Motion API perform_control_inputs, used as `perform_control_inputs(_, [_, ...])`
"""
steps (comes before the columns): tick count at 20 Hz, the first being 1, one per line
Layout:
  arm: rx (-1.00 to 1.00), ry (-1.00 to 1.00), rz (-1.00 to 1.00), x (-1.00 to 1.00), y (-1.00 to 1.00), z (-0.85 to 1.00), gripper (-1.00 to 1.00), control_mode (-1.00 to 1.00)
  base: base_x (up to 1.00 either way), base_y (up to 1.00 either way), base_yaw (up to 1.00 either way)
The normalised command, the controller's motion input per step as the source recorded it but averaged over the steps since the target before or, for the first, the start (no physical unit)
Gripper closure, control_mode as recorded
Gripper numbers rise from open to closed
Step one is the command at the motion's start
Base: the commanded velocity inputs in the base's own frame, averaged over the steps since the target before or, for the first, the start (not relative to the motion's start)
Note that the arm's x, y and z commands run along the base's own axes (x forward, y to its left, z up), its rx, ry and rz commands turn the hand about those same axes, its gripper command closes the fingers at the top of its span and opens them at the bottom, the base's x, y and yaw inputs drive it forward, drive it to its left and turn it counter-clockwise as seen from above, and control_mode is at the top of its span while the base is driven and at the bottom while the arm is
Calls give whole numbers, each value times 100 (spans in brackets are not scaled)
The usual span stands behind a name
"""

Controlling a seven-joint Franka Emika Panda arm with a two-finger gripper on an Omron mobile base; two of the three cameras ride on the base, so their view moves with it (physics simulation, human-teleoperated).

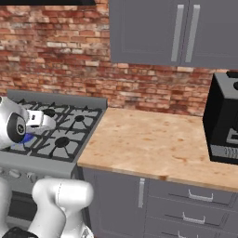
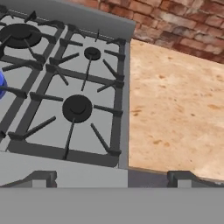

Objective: The kettle is done boiling. Turn off the stove, then wait for 300 timesteps before moving the kettle to the dining table.

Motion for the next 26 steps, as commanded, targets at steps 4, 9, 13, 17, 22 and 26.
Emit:
perform_control_inputs(4, [-13, -7, 1, -14, 30, -21, -100, -100, 0, 0, 0])
perform_control_inputs(9, [-10, -11, 2, -26, 20, -24, -100, -100, 0, 0, 0])
perform_control_inputs(13, [-9, -11, 2, -29, 20, -19, -100, -100, 0, 0, 0])
perform_control_inputs(17, [-9, -11, 1, -20, 15, -23, -100, -100, 0, 0, 0])
perform_control_inputs(22, [-6, -11, 0, -24, 7, -15, -100, -100, 0, 0, 0])
perform_control_inputs(26, [-5, -11, 0, -28, 17, -2, -100, -100, 0, 0, 0])
